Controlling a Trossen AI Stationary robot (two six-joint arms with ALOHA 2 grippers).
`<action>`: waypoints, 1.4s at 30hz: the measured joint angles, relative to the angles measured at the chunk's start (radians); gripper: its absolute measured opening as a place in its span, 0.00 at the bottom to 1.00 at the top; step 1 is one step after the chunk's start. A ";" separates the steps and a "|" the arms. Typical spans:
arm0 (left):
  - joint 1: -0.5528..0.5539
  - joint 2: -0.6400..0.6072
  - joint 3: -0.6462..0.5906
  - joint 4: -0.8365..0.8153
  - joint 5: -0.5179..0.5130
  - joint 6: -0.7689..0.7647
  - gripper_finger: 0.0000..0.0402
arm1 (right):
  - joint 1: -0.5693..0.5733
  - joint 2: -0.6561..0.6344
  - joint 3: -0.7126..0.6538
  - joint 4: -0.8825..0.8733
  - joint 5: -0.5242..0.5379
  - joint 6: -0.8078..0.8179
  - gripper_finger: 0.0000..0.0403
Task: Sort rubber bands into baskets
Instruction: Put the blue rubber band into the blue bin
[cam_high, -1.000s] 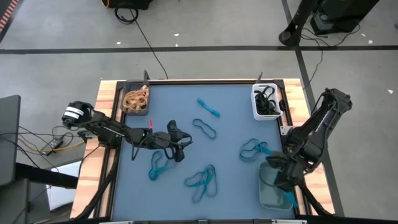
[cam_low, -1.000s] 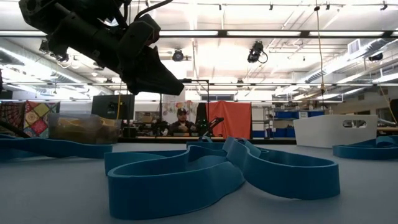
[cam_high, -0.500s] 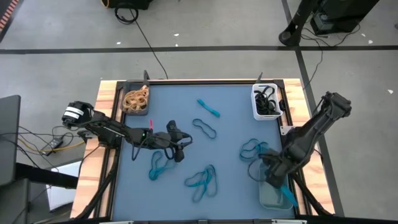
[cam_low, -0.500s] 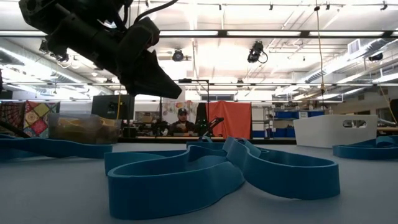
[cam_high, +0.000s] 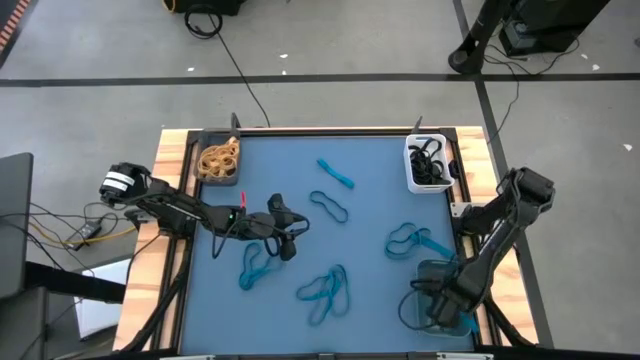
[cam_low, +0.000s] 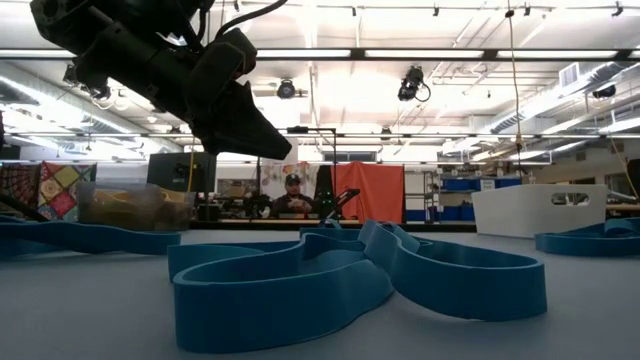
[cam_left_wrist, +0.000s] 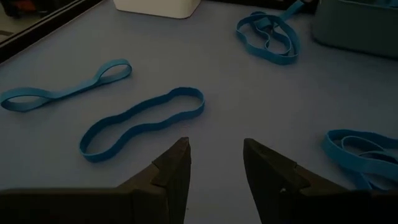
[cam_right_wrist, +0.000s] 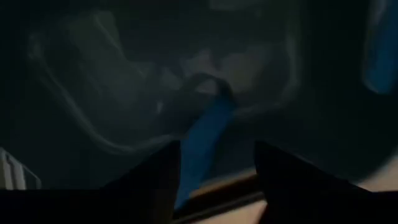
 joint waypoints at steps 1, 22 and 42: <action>0.000 0.000 0.000 0.000 0.000 0.000 0.38 | 0.005 0.012 0.000 0.017 0.003 -0.003 0.54; 0.000 0.000 0.000 0.000 0.000 0.000 0.38 | 0.039 0.093 -0.064 0.111 -0.126 -0.071 0.30; 0.000 0.000 0.000 0.001 -0.007 0.000 0.38 | 0.034 -0.204 0.040 -0.074 0.293 0.146 0.02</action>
